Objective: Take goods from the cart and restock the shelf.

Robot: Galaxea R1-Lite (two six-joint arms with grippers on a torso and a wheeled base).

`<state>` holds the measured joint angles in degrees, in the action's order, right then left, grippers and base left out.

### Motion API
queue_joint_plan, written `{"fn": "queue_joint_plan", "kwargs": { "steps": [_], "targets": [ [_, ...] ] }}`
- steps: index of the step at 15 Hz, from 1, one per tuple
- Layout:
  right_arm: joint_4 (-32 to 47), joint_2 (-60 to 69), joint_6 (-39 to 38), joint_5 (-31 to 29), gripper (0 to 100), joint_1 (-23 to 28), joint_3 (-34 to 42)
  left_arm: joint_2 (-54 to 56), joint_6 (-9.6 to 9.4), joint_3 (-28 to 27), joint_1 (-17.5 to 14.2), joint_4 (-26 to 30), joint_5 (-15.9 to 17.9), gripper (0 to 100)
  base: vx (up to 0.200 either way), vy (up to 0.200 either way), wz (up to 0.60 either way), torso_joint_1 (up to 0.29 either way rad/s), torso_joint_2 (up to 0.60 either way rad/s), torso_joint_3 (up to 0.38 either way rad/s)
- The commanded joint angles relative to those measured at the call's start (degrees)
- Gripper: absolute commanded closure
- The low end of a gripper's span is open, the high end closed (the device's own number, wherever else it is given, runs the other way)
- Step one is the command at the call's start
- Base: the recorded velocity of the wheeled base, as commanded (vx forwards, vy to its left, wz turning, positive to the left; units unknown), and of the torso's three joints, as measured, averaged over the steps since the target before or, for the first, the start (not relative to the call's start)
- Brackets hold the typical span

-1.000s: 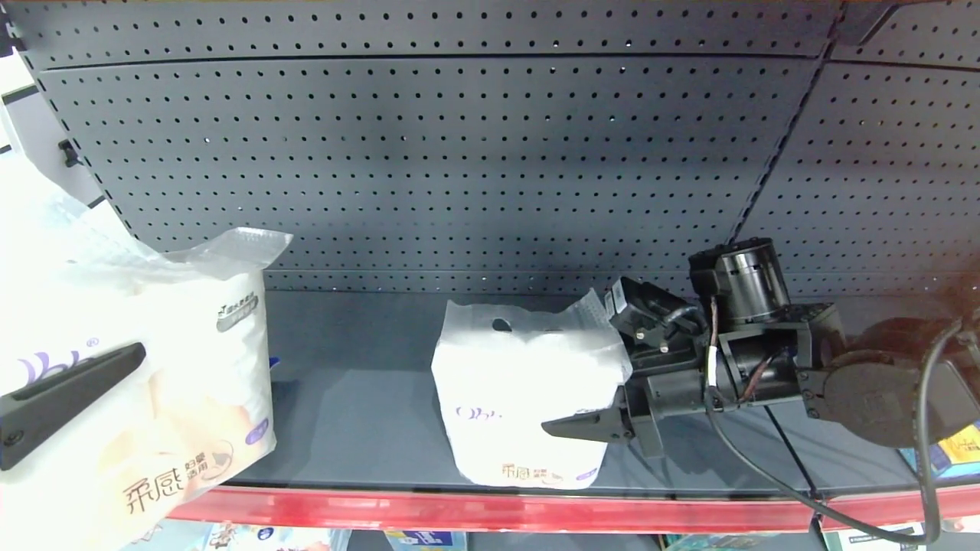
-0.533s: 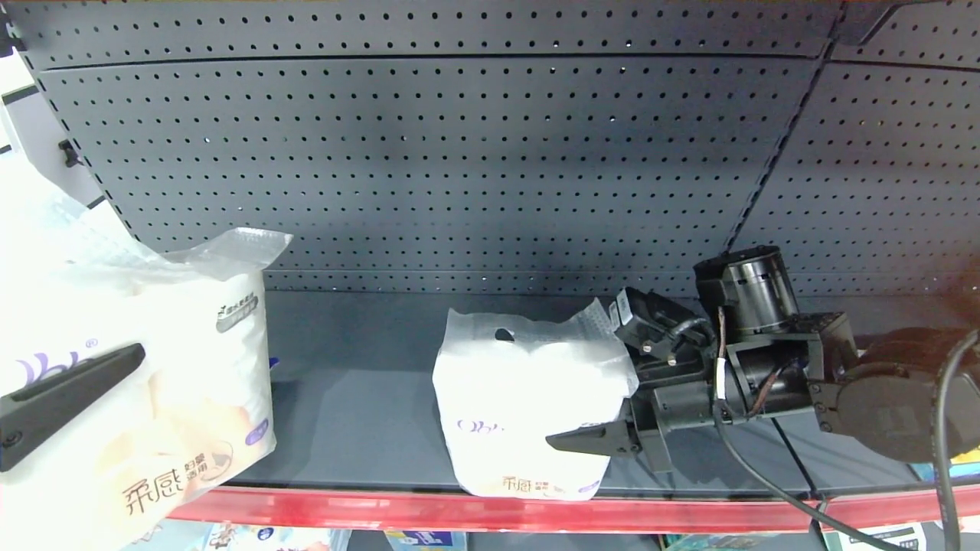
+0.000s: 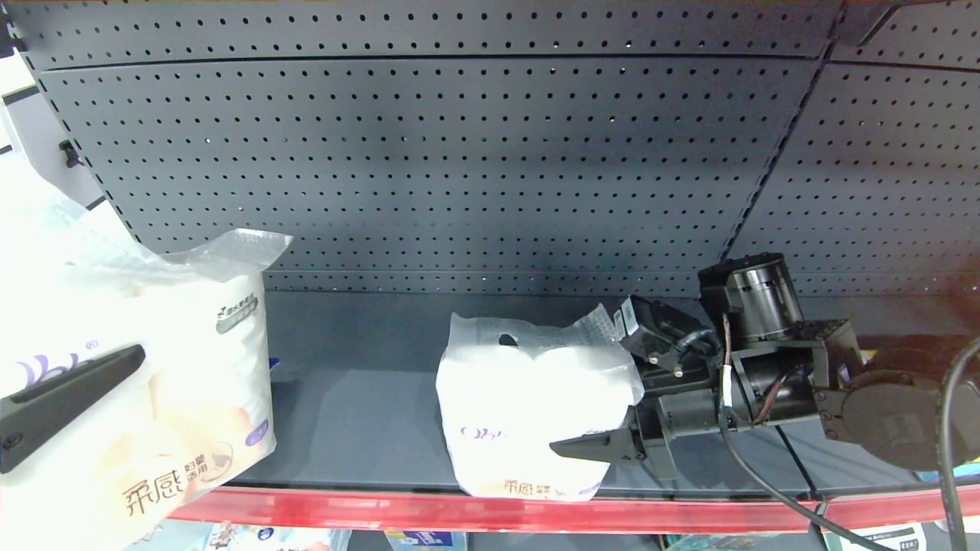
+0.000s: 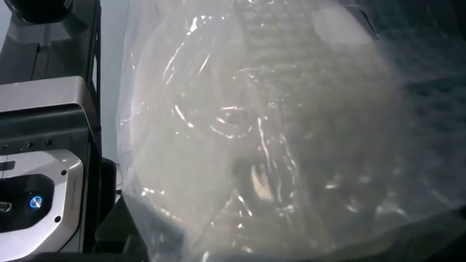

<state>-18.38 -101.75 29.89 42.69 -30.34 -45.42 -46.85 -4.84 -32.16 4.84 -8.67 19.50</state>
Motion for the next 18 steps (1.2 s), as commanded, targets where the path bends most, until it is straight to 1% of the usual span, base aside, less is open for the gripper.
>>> {"fn": "queue_joint_plan", "kwargs": {
  "steps": [1,2,5,6,9,12,14,16,17,18],
  "targets": [
    [0.4,-0.1,0.1,-0.2,100,0.1,0.5,0.4,0.01,0.5,0.0,0.1,0.0,100,0.000,0.000,0.00,0.000,0.00,0.000],
    [0.4,-0.1,0.2,-0.6,100,0.0,0.3,0.9,0.01,1.0,0.0,0.1,0.5,100,0.000,0.000,0.00,0.000,0.00,0.000],
    [0.4,-0.2,0.6,-0.7,100,-0.1,0.0,1.1,0.01,1.3,0.0,0.0,0.5,100,0.000,0.000,0.00,0.000,0.00,0.000],
    [0.3,-0.1,0.3,-0.8,0,-0.1,0.0,1.1,0.01,1.3,0.0,0.1,0.6,100,0.000,0.000,0.00,0.000,0.00,0.000],
    [0.4,1.1,0.3,-1.5,0,0.8,0.5,1.1,0.01,1.3,0.0,0.0,0.6,100,0.000,0.000,0.00,0.000,0.00,0.000],
    [0.4,4.7,0.4,-2.4,0,4.0,2.9,0.5,-0.08,1.1,0.1,0.0,0.9,100,0.000,0.000,0.00,0.000,0.00,0.000],
    [0.4,9.6,0.5,-2.6,0,7.0,7.2,-0.6,-0.35,1.1,0.1,0.0,2.1,100,0.000,0.000,0.00,0.000,0.00,0.000],
    [0.3,14.6,0.6,-2.8,0,9.7,10.6,-2.5,-0.43,0.9,0.3,-0.2,2.3,100,0.000,0.000,0.00,0.000,0.00,0.000],
    [0.1,19.5,0.7,-3.1,0,12.1,13.0,-4.7,-0.35,0.7,0.7,-1.1,2.3,100,0.000,0.000,0.00,0.000,0.00,0.000],
    [0.0,22.0,0.7,-3.6,0,13.5,14.1,-5.7,-0.43,0.7,0.8,-1.8,2.3,100,0.000,0.000,0.00,0.000,0.00,0.000]
  ]
}}
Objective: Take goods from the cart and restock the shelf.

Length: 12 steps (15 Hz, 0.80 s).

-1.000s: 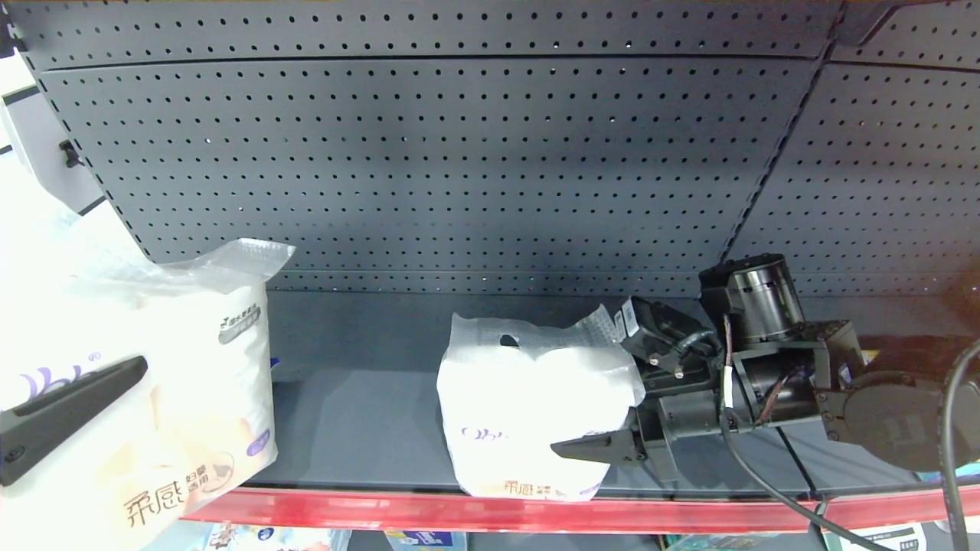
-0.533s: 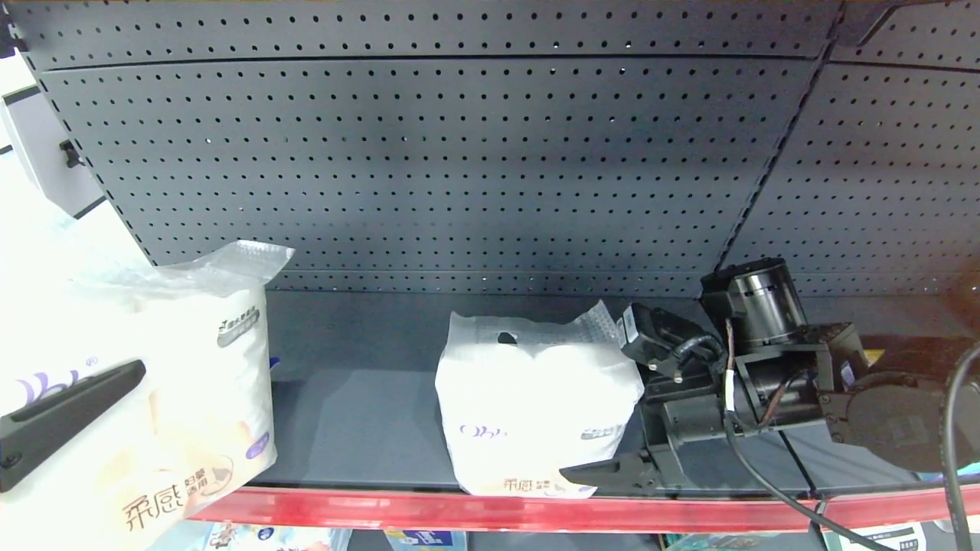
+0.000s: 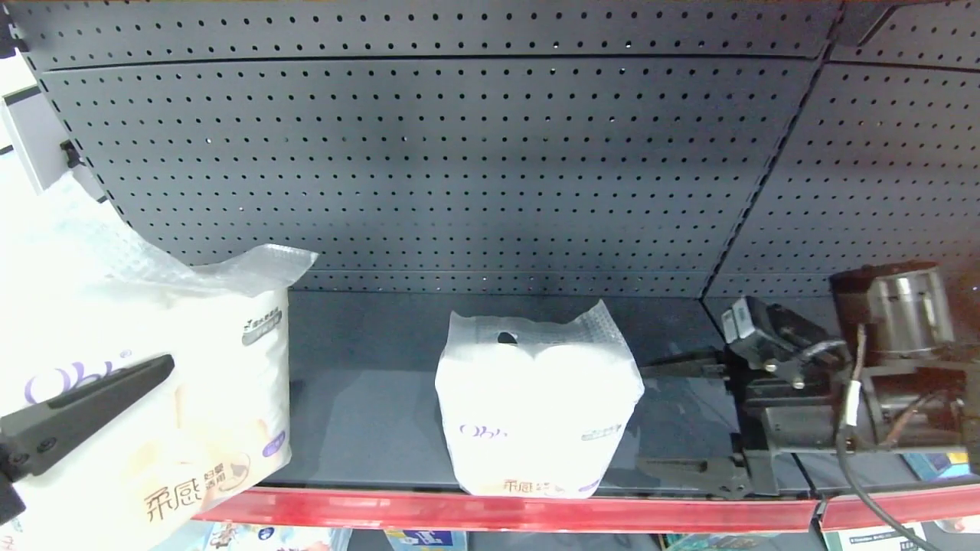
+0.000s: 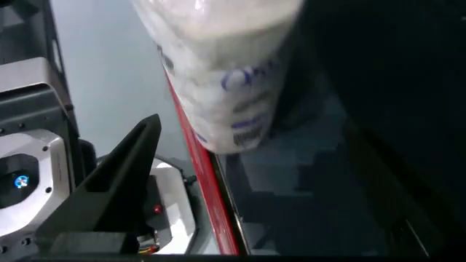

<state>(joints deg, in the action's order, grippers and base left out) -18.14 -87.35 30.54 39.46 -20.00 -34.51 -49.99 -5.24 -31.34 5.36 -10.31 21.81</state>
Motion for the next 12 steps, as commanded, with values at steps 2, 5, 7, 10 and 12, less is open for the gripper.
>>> {"fn": "queue_joint_plan", "kwargs": {
  "steps": [2,5,7,10,12],
  "targets": [
    [-0.2,19.0,-0.2,-1.8,0,9.8,9.5,-7.4,-0.03,-0.4,1.8,-4.4,-0.1,100,0.000,0.000,0.00,0.000,0.00,0.000],
    [-0.1,32.1,-2.1,-1.8,0,20.9,16.6,-12.2,0.06,-0.4,4.6,-9.9,0.0,100,0.000,0.000,0.00,0.000,0.00,0.000],
    [0.3,43.2,-7.5,-1.8,0,34.8,19.8,-19.0,0.41,-0.9,6.0,-18.7,1.8,100,0.000,0.000,0.00,0.000,0.00,0.000],
    [0.4,50.3,-18.6,-1.8,0,37.4,19.9,-29.6,0.67,-1.7,6.1,-33.7,10.5,100,0.000,0.000,0.00,0.000,0.00,0.000],
    [0.4,51.6,-20.5,-1.2,0,37.1,20.1,-35.7,0.67,-3.4,6.1,-41.5,17.4,100,0.000,0.000,0.00,0.000,0.00,0.000]
  ]
}}
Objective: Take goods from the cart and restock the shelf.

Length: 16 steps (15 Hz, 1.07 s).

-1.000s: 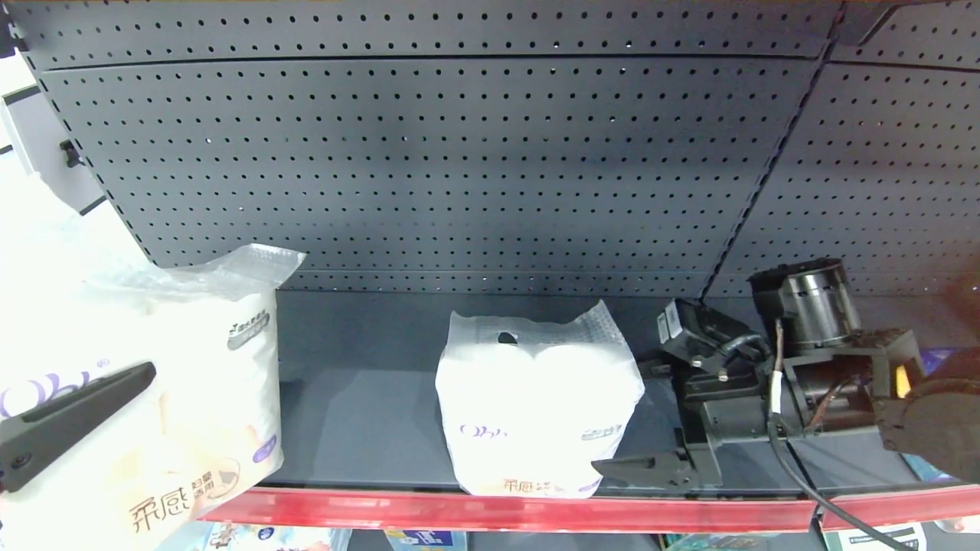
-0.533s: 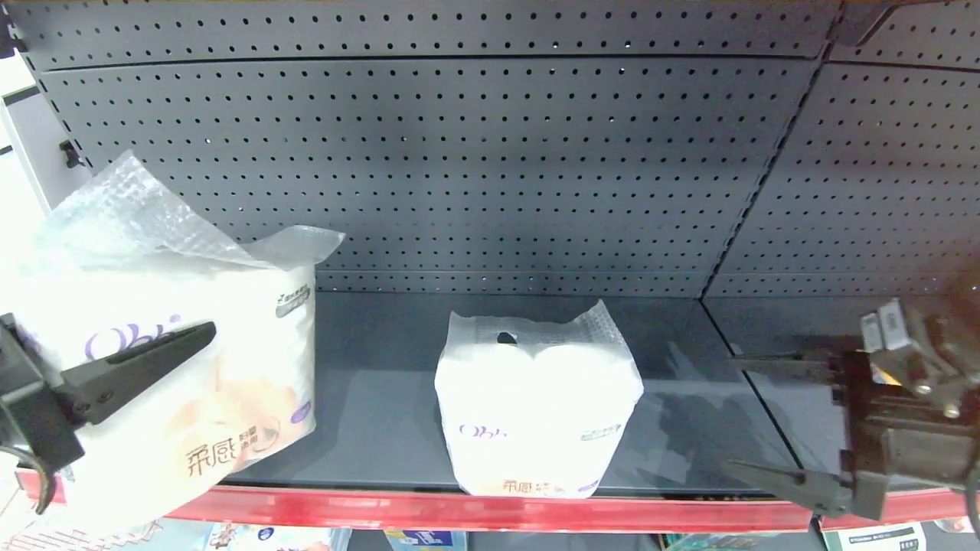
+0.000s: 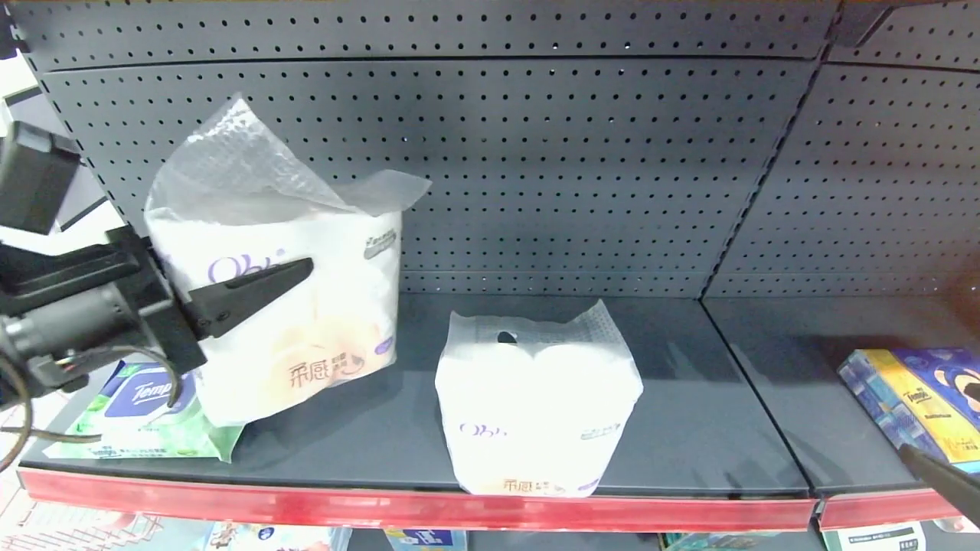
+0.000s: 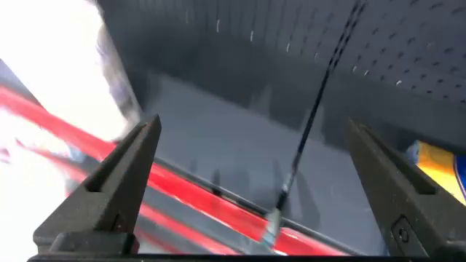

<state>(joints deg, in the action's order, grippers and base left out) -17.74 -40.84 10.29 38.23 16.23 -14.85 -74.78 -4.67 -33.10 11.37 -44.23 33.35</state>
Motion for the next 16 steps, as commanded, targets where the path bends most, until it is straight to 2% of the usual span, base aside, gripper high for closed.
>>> {"fn": "queue_joint_plan", "kwargs": {
  "steps": [1,5,7,10,13,16],
  "targets": [
    [0.0,5.0,-0.4,0.2,0,0.9,0.3,-17.2,0.19,-5.8,0.1,-12.1,9.4,100,0.000,0.000,0.00,0.000,0.00,0.000],
    [0.0,3.7,-0.7,1.4,0,0.9,-1.8,-27.8,0.01,-13.4,0.1,-17.6,20.0,100,0.000,0.000,0.00,0.000,0.00,0.000],
    [0.0,1.7,-0.7,1.7,0,0.9,-4.8,-35.7,-0.08,-17.4,0.1,-21.8,21.3,100,0.000,0.000,0.00,0.000,0.00,0.000],
    [0.0,0.1,-0.7,1.8,0,0.9,-6.4,-40.7,0.10,-17.4,2.2,-26.5,25.3,100,0.000,0.000,0.00,0.000,0.00,0.000],
    [0.0,0.2,-0.8,1.7,0,0.9,-6.5,-44.4,0.10,-17.8,4.4,-28.4,25.9,100,0.000,0.000,0.00,0.000,0.00,0.000],
    [-0.1,0.4,-0.8,1.5,0,0.9,-6.5,-47.9,0.19,-20.3,4.4,-30.0,25.9,100,0.000,0.000,0.00,0.000,0.00,0.000]
  ]
}}
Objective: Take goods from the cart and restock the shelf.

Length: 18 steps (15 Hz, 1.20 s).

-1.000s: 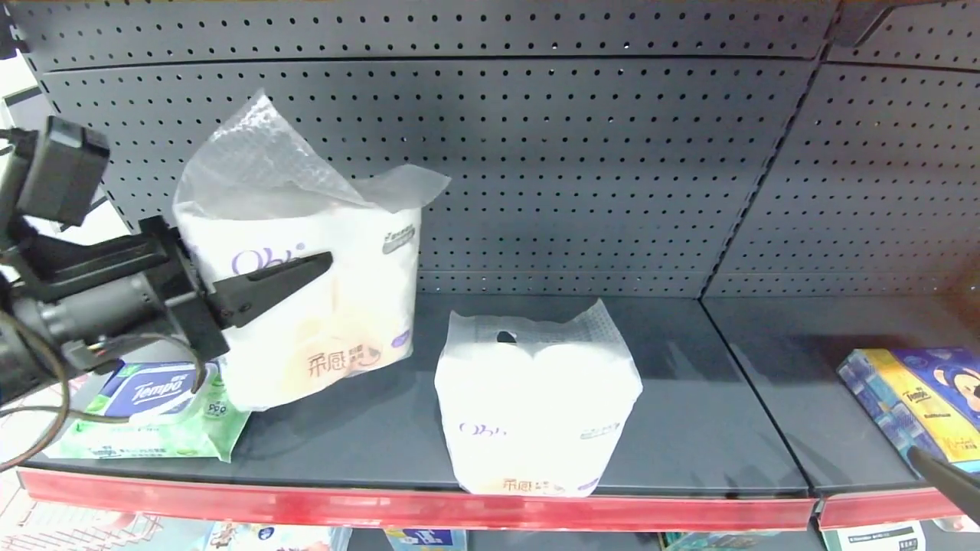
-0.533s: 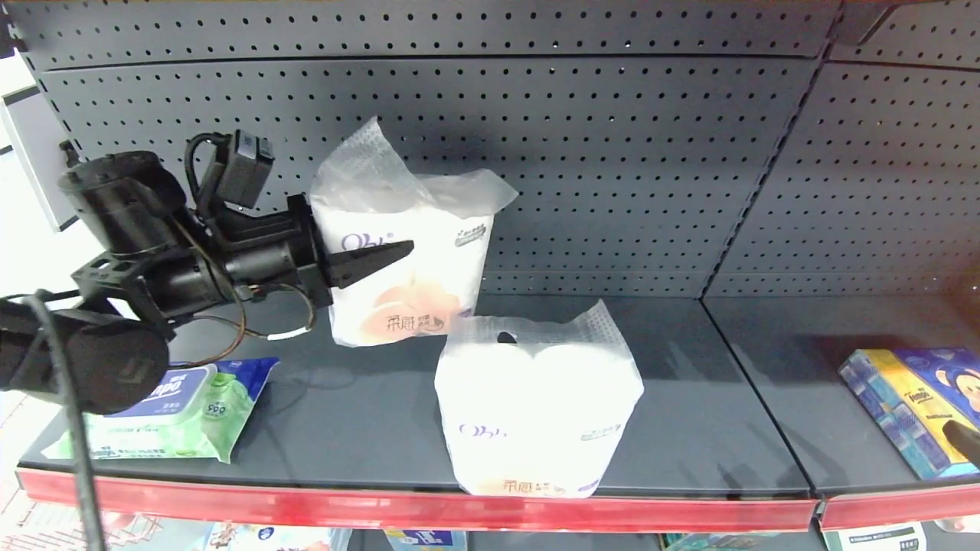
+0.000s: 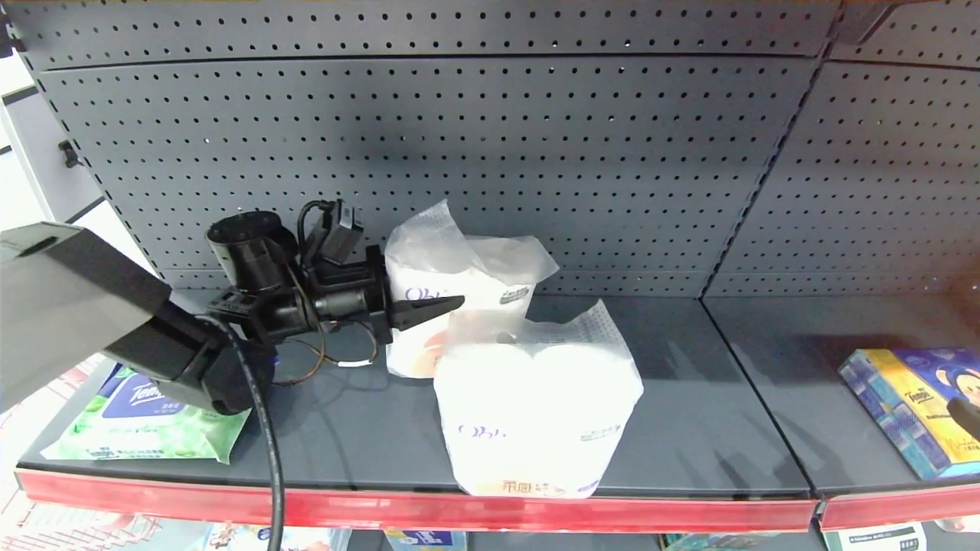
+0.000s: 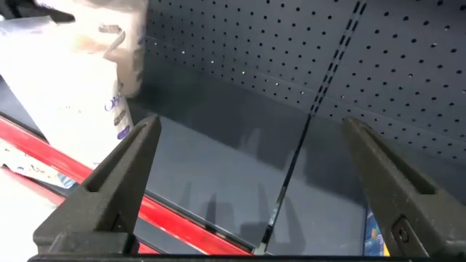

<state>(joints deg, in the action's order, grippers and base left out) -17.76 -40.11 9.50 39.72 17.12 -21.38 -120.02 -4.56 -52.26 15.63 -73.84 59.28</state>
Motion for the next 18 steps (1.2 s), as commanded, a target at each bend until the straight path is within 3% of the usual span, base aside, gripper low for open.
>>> {"fn": "queue_joint_plan", "kwargs": {
  "steps": [1,5,8,12,18],
  "targets": [
    [0.0,-0.4,0.0,0.0,0,0.0,0.1,-3.8,0.25,-2.1,0.2,-0.4,0.0,100,0.000,0.000,0.00,0.000,0.00,0.000],
    [0.0,-0.6,0.0,0.1,0,0.0,0.3,-6.6,2.98,-6.4,1.2,-2.6,1.0,100,0.000,0.000,0.00,0.000,0.00,0.000],
    [0.0,-0.6,0.0,0.1,0,0.0,0.4,-9.1,3.33,-9.6,1.1,-3.6,1.5,100,0.000,0.000,0.00,0.000,0.00,0.000],
    [0.0,-0.7,0.0,0.0,0,0.0,0.3,-11.0,3.33,-10.9,1.2,-4.6,3.5,100,0.000,0.000,0.00,0.000,0.00,0.000],
    [0.0,-1.0,0.0,-0.2,0,0.0,0.5,-12.5,4.82,-10.9,1.3,-6.0,3.4,100,0.000,0.000,0.00,0.000,0.00,0.000]
  ]
}}
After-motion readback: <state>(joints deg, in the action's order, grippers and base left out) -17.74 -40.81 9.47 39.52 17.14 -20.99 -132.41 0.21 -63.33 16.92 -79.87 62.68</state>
